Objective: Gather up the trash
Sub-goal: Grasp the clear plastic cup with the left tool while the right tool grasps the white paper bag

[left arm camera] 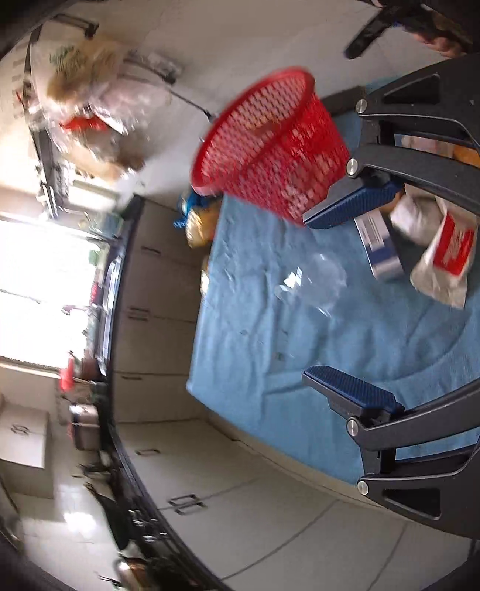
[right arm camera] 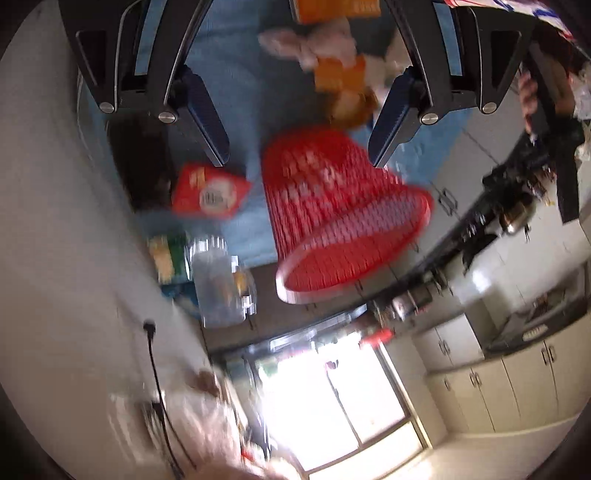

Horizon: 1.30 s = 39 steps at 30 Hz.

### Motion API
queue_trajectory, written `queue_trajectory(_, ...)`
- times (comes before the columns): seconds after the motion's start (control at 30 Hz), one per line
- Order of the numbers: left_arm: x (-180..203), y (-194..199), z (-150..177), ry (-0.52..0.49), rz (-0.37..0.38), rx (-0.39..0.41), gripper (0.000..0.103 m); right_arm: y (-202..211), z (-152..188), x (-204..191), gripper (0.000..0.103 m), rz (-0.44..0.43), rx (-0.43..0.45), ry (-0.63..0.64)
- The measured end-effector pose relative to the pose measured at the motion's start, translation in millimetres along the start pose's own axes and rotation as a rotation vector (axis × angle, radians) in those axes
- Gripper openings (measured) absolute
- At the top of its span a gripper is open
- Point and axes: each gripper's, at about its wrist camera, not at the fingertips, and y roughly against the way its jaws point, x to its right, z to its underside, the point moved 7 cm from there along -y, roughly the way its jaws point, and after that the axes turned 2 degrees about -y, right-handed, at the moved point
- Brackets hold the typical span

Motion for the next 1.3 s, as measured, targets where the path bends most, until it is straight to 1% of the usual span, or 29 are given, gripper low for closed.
queue_trajectory(0.13,-14,-28,13,0.005,-0.004,-0.056,0.076,-19,35,7,0.082,0.007,-0.096,0.012)
queue_trajectory(0.27,-13,-57,23,-0.044,-0.003,-0.098,0.076,-36,60,14,0.082,0.004,-0.167,0.020)
queue_trajectory(0.4,-8,-88,21,-0.091,-0.008,-0.124,0.076,-53,81,13,0.082,-0.023,-0.238,0.015)
queue_trajectory(0.53,-7,-112,14,-0.112,-0.004,-0.127,0.076,-71,90,9,0.082,-0.047,-0.284,0.014)
queue_trajectory(0.67,-8,-136,7,-0.119,0.015,-0.139,0.076,-85,90,6,0.082,-0.071,-0.307,0.021)
queue_trajectory(0.77,-5,-150,9,-0.126,0.077,-0.175,0.075,-94,89,-1,0.082,-0.095,-0.319,0.027)
queue_trajectory(0.8,-4,-152,11,-0.128,0.096,-0.187,0.073,-95,90,-3,0.082,-0.101,-0.322,0.031)
queue_trajectory(0.87,1,-157,18,-0.149,0.134,-0.227,0.052,-99,92,-8,0.082,-0.110,-0.330,0.048)
queue_trajectory(0.9,2,-159,22,-0.160,0.135,-0.243,0.032,-100,92,-10,0.082,-0.111,-0.330,0.055)
queue_trajectory(0.93,4,-160,25,-0.168,0.134,-0.255,0.031,-101,92,-12,0.082,-0.110,-0.329,0.065)
queue_trajectory(1.13,5,-144,35,-0.197,0.082,-0.231,0.029,-105,96,-31,0.082,-0.104,-0.328,0.127)
queue_trajectory(1.23,3,-127,36,-0.198,0.067,-0.205,0.029,-93,96,-50,0.082,-0.085,-0.279,0.198)
queue_trajectory(1.3,-1,-111,36,-0.185,0.058,-0.179,0.029,-83,97,-65,0.082,-0.099,-0.253,0.241)
